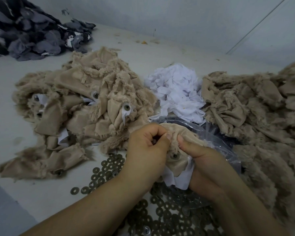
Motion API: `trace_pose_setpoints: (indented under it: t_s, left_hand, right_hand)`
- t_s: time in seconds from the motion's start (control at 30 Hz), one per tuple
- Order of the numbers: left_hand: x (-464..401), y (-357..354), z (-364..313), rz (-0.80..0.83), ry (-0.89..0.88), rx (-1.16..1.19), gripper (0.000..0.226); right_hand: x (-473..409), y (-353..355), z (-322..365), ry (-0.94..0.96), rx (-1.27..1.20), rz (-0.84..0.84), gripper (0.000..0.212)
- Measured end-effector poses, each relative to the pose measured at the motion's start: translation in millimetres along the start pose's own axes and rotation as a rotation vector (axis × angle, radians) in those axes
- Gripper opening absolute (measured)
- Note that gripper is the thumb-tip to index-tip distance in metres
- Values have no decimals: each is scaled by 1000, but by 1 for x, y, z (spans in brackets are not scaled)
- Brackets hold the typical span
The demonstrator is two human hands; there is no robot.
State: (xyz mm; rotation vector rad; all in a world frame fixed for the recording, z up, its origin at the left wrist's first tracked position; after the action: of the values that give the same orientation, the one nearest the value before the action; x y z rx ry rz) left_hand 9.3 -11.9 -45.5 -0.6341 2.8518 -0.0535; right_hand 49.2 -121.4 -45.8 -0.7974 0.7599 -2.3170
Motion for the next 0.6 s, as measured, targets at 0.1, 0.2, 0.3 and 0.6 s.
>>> trace_pose_setpoints:
  t_s: [0.1, 0.2, 0.3, 0.6]
  left_hand:
    - [2, 0, -2, -1, -43, -16, 19]
    - [5, 1, -3, -12, -67, -13, 22]
    - [5, 4, 1, -8, -24, -1, 23]
    - [10, -3, -2, -26, -134, -404, 29]
  right_hand:
    - [1, 0, 0, -6, -10, -7, 38]
    - [-2, 0, -2, 18, -29, -31, 36]
    - [-3, 1, -1, 18, -19, -24, 43]
    - [-6, 11, -1, 39, 166, -5, 52]
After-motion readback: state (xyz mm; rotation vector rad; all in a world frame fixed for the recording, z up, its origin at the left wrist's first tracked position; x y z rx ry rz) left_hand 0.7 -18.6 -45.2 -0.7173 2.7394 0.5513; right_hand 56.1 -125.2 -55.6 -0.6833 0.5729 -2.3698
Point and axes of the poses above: each hand's wrist, its own x-axis away from the middle knuckle, its own y-axis out of the back of the hand, z = x × y, the point moved 3 cm from there along -x, towards the middle knuckle, and after that the axes turned 4 degrees about z, right-handed, at the moved point
